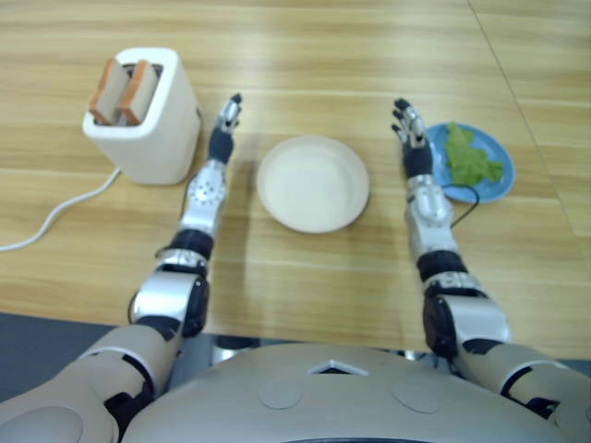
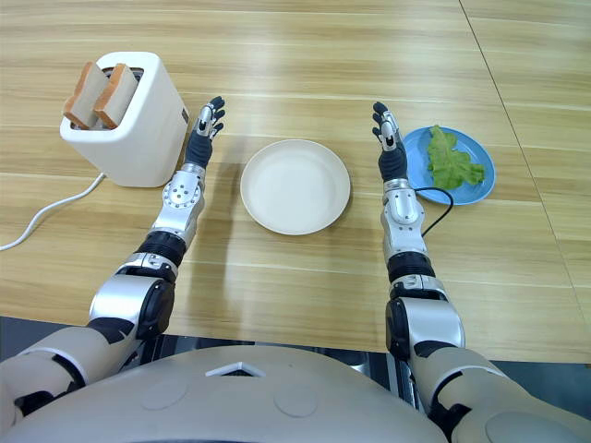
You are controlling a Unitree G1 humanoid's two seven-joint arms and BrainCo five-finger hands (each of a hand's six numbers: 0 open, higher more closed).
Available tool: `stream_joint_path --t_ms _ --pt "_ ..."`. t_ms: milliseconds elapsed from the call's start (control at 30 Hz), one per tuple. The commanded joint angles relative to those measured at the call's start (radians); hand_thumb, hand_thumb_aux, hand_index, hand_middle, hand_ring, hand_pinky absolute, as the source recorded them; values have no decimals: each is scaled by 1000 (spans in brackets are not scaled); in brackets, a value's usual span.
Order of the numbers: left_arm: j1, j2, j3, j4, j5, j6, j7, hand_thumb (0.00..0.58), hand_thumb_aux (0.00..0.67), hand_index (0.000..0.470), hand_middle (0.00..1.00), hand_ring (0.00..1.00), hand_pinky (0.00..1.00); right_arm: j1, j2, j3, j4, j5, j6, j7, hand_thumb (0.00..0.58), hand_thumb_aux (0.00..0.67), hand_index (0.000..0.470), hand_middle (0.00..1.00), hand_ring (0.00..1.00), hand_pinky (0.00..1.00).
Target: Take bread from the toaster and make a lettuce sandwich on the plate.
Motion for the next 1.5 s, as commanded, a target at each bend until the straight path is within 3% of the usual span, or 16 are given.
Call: stream_joint_path --t_ms 33,333,433,533,600,700,867,1067,1267,1500 --pt "11 -2 -5 -7 1 8 -5 0 0 0 0 0 0 11 -2 12 -2 -22 -1 -18 0 0 0 0 0 0" --pt "9 -1 -5 -2 1 15 -6 0 0 0 0 0 0 8 -6 12 7 -46 -7 -49 0 0 0 0 0 0" --pt "95 -9 -49 -262 17 10 -36 0 0 0 0 0 0 10 -5 15 7 -48 -7 -43 0 0 0 0 0 0" --pt "219 14 -76 -790 41 124 -60 0 0 0 0 0 0 12 -6 14 15 -46 -7 -42 0 0 0 0 0 0" --pt "257 56 -31 -1048 53 221 -62 0 0 0 0 0 0 12 -6 14 22 -44 -7 -40 0 0 0 0 0 0" --pt "274 164 89 -1205 188 341 -14 0 0 0 0 0 0 11 -6 18 26 -41 -9 -41 0 0 0 0 0 0" --pt "299 335 198 -1150 449 515 89 0 0 0 0 0 0 12 -2 24 23 -41 -10 -44 0 0 0 0 0 0" --pt "323 467 174 -889 660 675 225 0 0 0 0 0 0 14 -2 28 21 -38 -9 -39 0 0 0 0 0 0" --pt "308 509 141 -695 695 775 258 0 0 0 0 0 0 25 -10 28 18 -34 -9 -28 0 0 0 0 0 0" --pt "267 508 80 -579 671 791 266 0 0 0 0 0 0 32 -17 24 19 -30 -8 -26 0 0 0 0 0 0"
